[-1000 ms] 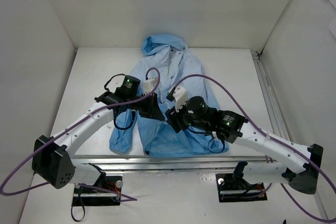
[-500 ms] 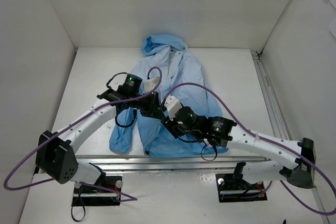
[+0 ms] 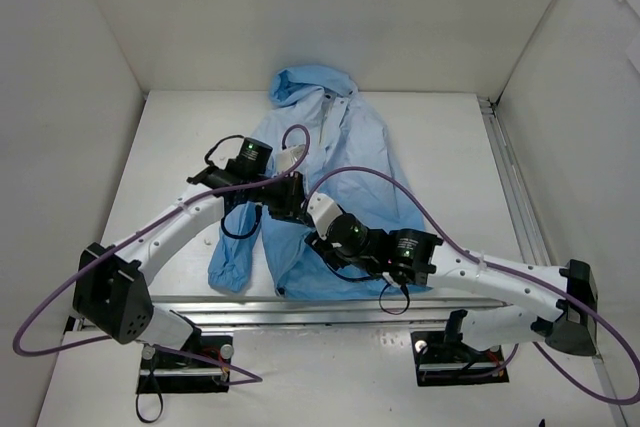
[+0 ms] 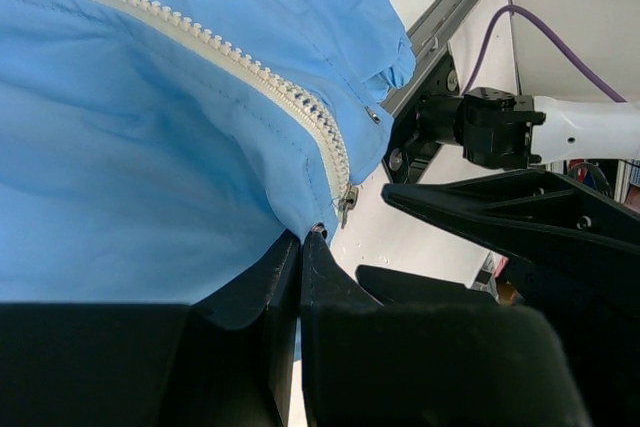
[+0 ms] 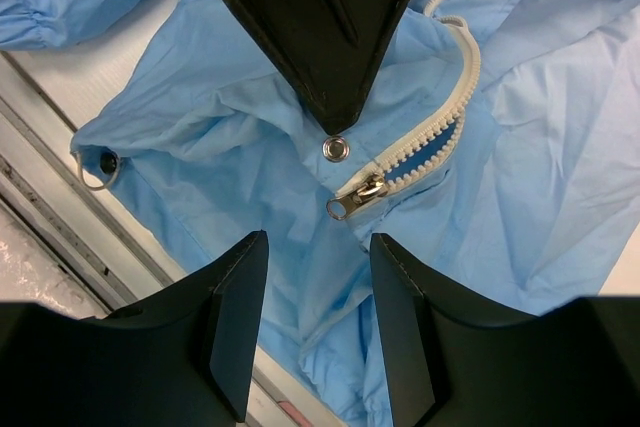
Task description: Zip up the jacket
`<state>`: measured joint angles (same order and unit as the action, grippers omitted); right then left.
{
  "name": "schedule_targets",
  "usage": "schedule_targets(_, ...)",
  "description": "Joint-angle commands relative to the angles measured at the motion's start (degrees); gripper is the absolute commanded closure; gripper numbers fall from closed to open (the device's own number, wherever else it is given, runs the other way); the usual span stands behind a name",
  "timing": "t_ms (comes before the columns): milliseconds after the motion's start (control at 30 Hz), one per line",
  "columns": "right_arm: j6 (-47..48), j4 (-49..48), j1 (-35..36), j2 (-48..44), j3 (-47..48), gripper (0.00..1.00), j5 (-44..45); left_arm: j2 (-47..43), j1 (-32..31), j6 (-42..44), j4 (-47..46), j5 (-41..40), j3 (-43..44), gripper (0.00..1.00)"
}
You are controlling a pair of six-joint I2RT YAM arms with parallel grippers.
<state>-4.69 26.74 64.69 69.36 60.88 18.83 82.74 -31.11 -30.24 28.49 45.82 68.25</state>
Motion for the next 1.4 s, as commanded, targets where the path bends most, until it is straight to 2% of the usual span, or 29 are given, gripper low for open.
schedule_targets(0,0.03,-1.96,0.62,1.04,0.55,0.58,3.49,-0.56,0.35,0.0,-1.07,1.99,3.38,1.0)
schedule_targets(300,-0.85,-2.04,0.7,3.32,1.34,0.65,8.59,-0.56,0.35,0.44,-0.45,1.81,3.21,1.0)
schedule_targets(400,-1.11,-2.13,0.7,3.5,1.61,0.72,10.17,-0.74,0.35,0.44,-0.45,1.81,2.86,1.0)
schedule_targets(467,-1.11,-2.22,0.53,3.67,1.96,0.86,10.61,-0.74,0.35,0.36,-0.63,1.73,2.68,1.0)
schedule_targets(567,-1.03,-2.13,0.44,3.5,2.05,0.97,11.23,-0.91,0.35,0.44,-0.54,1.99,2.42,1.0)
schedule_targets(633,-1.11,-2.13,0.44,2.89,2.13,1.0,10.62,-0.91,0.35,0.44,-0.63,1.9,2.41,1.0)
schedule_targets(933,-0.32,-1.96,0.53,0.42,3.98,1.0,8.07,-1.61,0.35,1.06,0.07,1.2,1.36,1.0)
schedule_targets(1033,-0.23,-2.13,0.44,-0.89,3.19,0.88,6.4,-1.79,0.35,0.62,-0.19,0.94,1.27,1.0)
schedule_targets(1067,-0.15,-2.05,0.53,-1.07,3.1,0.8,6.13,-1.88,0.35,0.53,-0.28,0.93,1.36,1.0)
schedule_targets(1167,0.2,-2.04,0.7,-1.86,2.58,0.67,5.52,-1.44,0.35,0.27,-0.28,0.93,1.98,1.0)
schedule_targets(1267,0.56,-2.04,0.53,-1.52,2.4,0.6,4.9,-1.18,0.35,0.18,-0.1,1.2,2.85,1.0)
schedule_targets(1367,0.91,-2.04,0.71,-0.46,2.49,0.59,4.99,-0.91,0.35,0.09,0.25,1.37,3.38,1.0)
